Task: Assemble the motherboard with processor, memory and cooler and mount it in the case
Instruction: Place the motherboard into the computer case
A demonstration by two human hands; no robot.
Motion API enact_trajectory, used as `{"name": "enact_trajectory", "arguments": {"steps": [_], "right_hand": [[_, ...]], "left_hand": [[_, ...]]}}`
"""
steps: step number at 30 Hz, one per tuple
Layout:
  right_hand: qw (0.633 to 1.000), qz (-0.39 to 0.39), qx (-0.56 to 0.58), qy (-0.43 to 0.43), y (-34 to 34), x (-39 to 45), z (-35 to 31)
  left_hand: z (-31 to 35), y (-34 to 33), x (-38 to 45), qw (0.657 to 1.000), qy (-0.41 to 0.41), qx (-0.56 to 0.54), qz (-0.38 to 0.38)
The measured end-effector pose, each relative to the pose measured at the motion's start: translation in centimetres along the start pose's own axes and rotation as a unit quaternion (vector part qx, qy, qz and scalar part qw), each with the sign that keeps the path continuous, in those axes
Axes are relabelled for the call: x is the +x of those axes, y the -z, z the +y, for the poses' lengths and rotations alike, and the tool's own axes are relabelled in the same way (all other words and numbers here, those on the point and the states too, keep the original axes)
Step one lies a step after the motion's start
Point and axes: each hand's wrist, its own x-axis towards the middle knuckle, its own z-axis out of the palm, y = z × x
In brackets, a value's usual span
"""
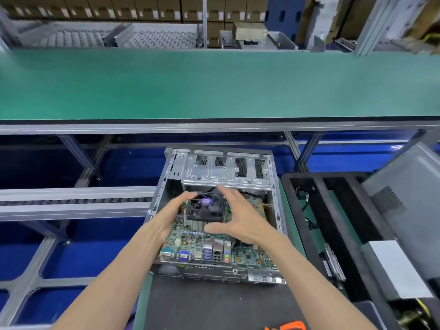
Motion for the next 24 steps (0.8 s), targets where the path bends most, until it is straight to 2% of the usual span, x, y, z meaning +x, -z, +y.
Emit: {"name": "enact_trajectory", "arguments": {"steps": [5, 12, 17, 24], "right_hand": [[0.999, -0.042, 0.018, -0.030, -0.5, 3.0, -0.3], [0.998, 0.022, 0.040, -0.034, -0.3, 4.5, 0.5], [0.996, 0.044, 0.079, -0.015, -0.4, 4.9, 1.8], [0.996, 0.079, 0.034, 0.017, -1.6, 5.3, 3.4]], "left_hand": [[0.3, 0.0, 0.7, 1.000, 0.004, -0.007, -0.009], [0.9, -0.6, 1.3, 0.999, 0.019, -0.025, 0.008], [1.2, -0.9, 2.1, 0.996, 0.072, -0.058, 0.000], [0.7, -1.2, 3.0, 0.995, 0.060, -0.080, -0.009]]}}
